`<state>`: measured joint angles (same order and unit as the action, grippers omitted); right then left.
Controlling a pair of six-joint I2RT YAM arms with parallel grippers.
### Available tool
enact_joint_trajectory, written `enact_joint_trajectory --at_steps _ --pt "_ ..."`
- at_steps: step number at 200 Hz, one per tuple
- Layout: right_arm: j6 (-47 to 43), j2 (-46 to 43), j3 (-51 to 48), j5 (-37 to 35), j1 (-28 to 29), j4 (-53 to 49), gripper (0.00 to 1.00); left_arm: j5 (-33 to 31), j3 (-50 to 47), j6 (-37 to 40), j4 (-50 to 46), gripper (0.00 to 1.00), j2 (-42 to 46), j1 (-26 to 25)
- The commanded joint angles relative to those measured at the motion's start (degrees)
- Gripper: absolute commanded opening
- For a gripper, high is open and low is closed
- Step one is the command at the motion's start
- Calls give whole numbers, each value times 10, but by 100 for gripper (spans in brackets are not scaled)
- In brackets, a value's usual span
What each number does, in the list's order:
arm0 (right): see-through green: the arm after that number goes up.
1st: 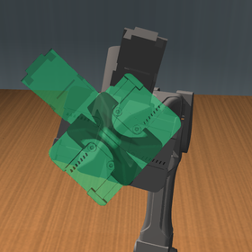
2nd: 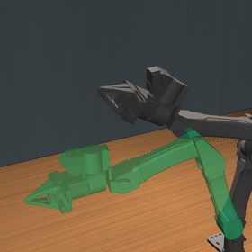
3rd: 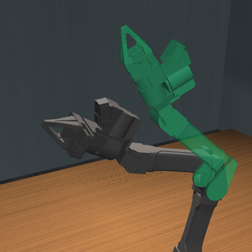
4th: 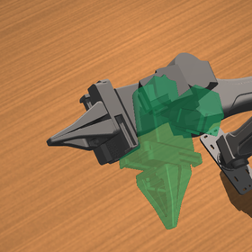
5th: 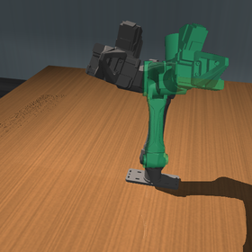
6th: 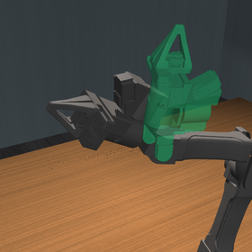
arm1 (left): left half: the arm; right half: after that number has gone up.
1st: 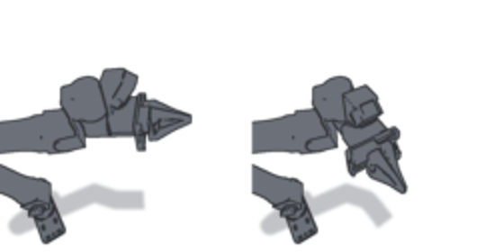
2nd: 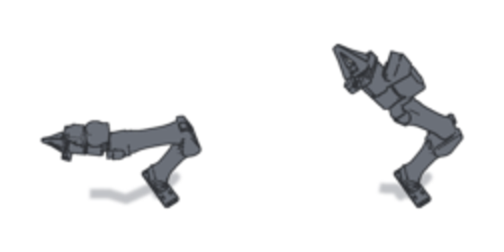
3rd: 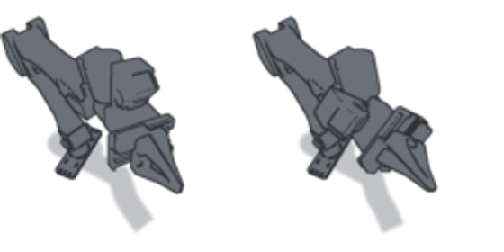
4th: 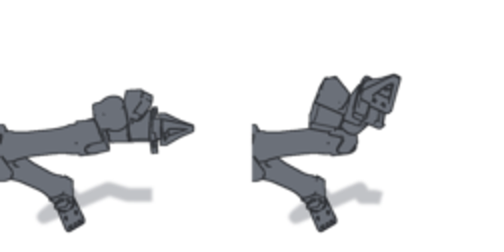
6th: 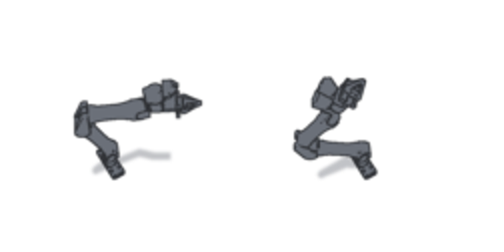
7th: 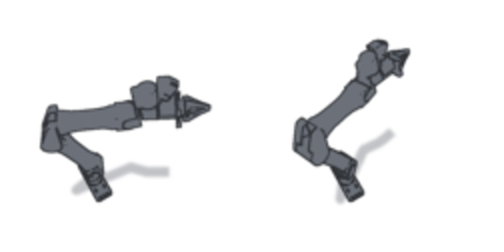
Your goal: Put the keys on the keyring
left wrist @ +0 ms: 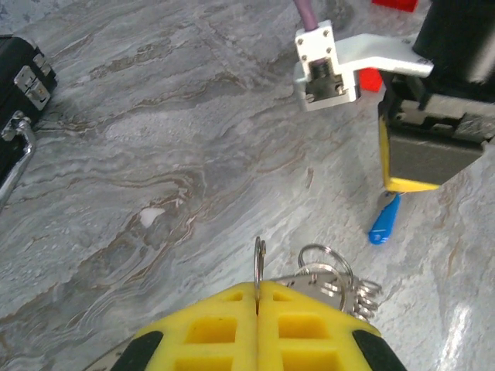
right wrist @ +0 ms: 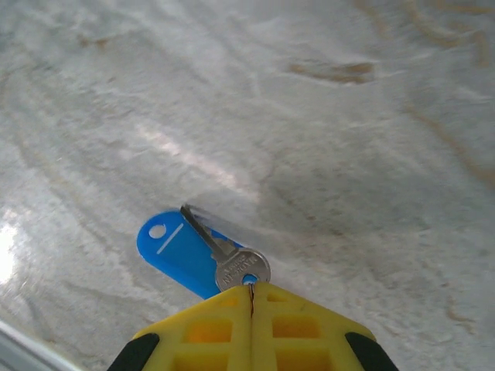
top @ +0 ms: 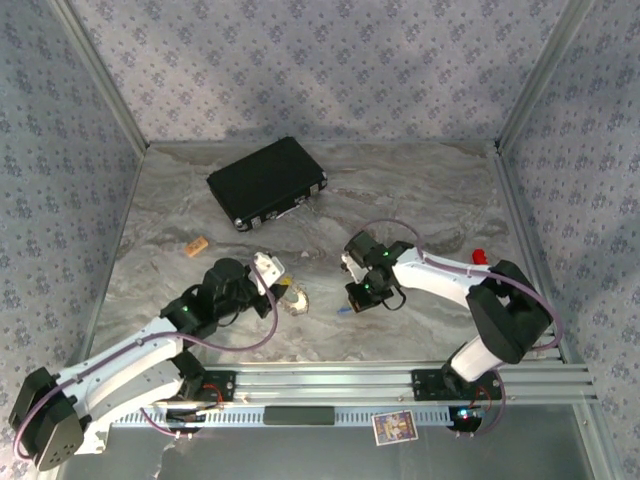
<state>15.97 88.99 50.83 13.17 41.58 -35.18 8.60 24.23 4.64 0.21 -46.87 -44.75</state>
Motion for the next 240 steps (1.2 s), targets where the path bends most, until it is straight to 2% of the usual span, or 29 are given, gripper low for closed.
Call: enact_joint_trajectory --at_steps 1,68,99,128,240 --pt "-8 14 15 -20 -19 -1 0 35 13 -43 69 0 -14 -1" --pt "-2 56 32 -5 -23 29 0 29 13 -48 44 0 -13 -2" --pt "6 52 33 -15 -23 32 13 31 9 -53 57 0 -15 -2" --pt "15 45 34 -32 -23 31 18 33 10 -53 59 0 -18 -2" --pt "14 36 35 -42 -15 17 16 35 7 -61 71 0 -20 -2"
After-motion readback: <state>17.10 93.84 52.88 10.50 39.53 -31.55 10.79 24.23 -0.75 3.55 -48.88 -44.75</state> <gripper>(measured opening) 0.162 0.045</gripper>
